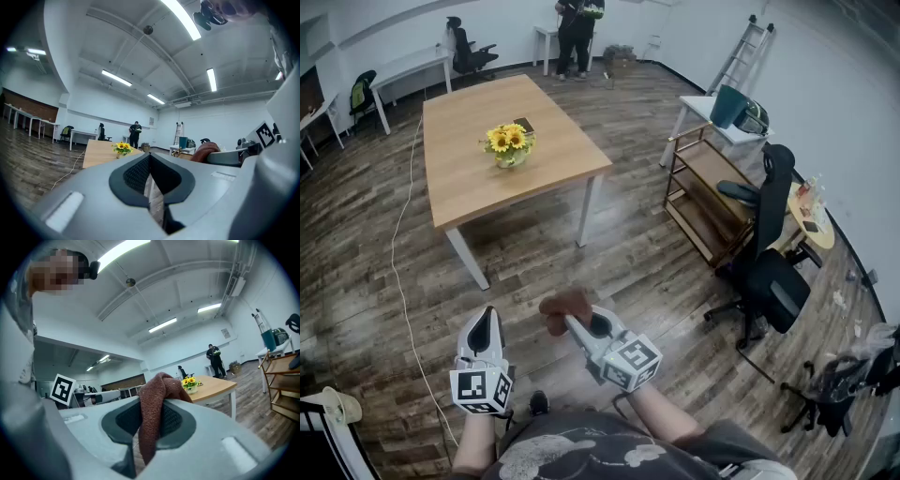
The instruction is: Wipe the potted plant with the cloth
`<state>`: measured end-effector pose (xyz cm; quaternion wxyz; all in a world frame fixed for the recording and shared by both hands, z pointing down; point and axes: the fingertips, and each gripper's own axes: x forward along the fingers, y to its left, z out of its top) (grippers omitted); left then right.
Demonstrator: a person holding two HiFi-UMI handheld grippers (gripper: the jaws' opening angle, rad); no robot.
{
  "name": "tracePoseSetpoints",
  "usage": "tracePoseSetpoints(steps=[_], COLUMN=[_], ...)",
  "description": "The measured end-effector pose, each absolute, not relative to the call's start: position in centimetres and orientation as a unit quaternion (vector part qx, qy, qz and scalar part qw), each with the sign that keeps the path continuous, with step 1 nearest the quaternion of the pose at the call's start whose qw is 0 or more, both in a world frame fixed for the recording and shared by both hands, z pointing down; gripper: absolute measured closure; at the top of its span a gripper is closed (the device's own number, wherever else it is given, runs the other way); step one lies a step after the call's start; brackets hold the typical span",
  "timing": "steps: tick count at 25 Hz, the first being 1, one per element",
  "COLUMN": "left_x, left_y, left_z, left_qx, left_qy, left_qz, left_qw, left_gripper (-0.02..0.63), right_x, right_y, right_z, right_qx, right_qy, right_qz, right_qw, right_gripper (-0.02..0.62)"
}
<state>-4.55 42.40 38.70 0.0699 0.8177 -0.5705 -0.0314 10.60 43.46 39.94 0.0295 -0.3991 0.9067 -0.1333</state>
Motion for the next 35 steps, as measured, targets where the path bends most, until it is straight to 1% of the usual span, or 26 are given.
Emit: tracePoseSetpoints(steps=[5, 15, 21, 27, 35], left_x=[-5.5, -8.0, -9.8, -12.8, -12.8], left_y=[40.5, 38.6, 38.1, 35.8, 30.4], left_z=[38.5, 39.3, 39.5, 40.7, 41.3], left_qx=[0.825, 0.832, 0.847, 0.84, 0.834], left_qy=[-0.56, -0.548, -0.53, -0.54, -0.549], left_qz=[-0.036, -0.047, -0.031, -0.024, -0.018], left_qw=[0.063, 0.075, 0.032, 0.052, 0.054], left_gripper=[0.588, 0.588, 0.588, 0.588, 0.588], right_x=[9.9, 8.4, 7.7, 7.7, 8.7], right_y=[42.5, 41.5, 39.7, 37.6, 31.0], right_z=[39.3, 40.0, 41.3, 42.7, 44.1], right_qx=[-0.414, -0.438, -0.474, -0.508, -0.506], right_qy=[0.901, 0.89, 0.869, 0.847, 0.846], right_qz=[-0.122, -0.121, -0.139, -0.155, -0.166], right_qw=[0.037, 0.029, 0.026, 0.021, 0.025], right_gripper=[0.545, 0.543, 0.541, 0.54, 0.54])
